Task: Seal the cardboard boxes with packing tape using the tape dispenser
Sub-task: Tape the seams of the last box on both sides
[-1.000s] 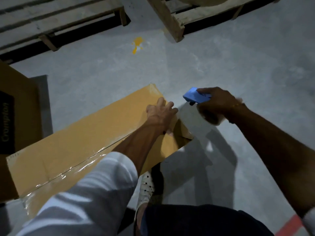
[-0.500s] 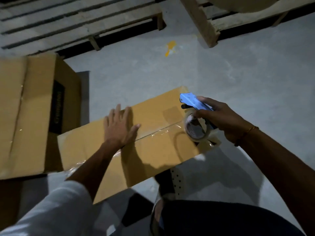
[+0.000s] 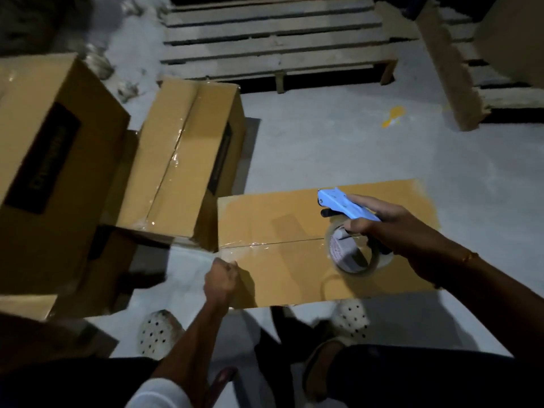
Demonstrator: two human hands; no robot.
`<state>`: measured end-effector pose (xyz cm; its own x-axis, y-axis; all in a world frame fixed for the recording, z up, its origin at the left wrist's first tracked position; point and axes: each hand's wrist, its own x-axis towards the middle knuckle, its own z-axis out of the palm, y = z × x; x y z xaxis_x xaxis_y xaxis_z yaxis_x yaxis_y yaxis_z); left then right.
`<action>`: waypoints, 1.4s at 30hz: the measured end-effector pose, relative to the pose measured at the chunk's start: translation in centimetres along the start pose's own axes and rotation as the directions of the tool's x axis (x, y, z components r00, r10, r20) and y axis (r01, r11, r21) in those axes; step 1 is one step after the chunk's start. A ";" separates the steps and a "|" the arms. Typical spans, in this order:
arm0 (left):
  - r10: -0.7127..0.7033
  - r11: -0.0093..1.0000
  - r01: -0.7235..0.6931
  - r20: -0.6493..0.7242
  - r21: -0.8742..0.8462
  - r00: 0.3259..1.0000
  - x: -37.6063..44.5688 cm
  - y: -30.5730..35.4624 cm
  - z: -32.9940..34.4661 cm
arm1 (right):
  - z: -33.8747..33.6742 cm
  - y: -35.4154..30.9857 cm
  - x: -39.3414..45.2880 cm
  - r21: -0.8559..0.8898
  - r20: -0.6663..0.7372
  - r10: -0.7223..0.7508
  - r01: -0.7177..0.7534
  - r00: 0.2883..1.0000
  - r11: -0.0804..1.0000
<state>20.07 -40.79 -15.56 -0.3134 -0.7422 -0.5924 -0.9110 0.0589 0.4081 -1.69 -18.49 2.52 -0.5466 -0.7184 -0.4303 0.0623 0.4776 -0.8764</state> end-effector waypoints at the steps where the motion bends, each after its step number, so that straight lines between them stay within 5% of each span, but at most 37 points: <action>1: -0.026 0.999 0.026 -0.007 0.025 1.000 -0.3 0.1 0.1 | 0.8 0.1 -0.1 0.008 -0.012 0.001 0.000 1.000 1.000; 10: -0.191 0.967 0.222 0.223 -0.123 0.956 -6.2 6.7 7.8 | 4.2 -0.1 -1.5 0.100 -0.088 0.092 -0.083 0.992 0.991; 15: -0.032 0.993 0.071 0.376 -0.090 0.926 -6.4 8.7 7.9 | 3.2 1.1 -1.2 0.072 -0.119 0.133 -0.125 0.984 0.989; 17: 0.032 0.961 0.065 0.341 -0.267 0.940 -5.7 9.6 5.4 | 3.1 2.2 -0.7 0.046 -0.127 0.145 -0.140 0.981 0.989; 19: 0.082 0.825 0.231 0.514 -0.516 0.854 -5.1 10.8 2.4 | 3.3 3.1 -0.3 -0.009 -0.112 0.134 -0.136 0.985 0.991; 22: 0.184 0.726 0.359 0.669 -0.587 0.720 -5.0 12.2 -1.8 | 3.9 3.1 -0.2 -0.076 -0.084 0.055 -0.061 0.995 0.995; 30: 0.254 0.704 0.292 0.613 -0.648 0.748 -8.1 12.1 -4.5 | 5.2 2.8 -2.7 -0.283 -0.118 -0.041 0.006 0.992 0.959; 42: 0.268 0.744 0.211 0.572 -0.634 0.775 -15.2 7.7 -8.2 | 9.0 4.3 -10.3 -0.308 -0.122 -0.170 0.126 0.978 0.943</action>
<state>20.03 -34.51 2.25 -0.6404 -0.1775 -0.7473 -0.5740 -0.5359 0.6192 11.74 -13.58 1.27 -0.6469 -0.7221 -0.2451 -0.2672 0.5157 -0.8141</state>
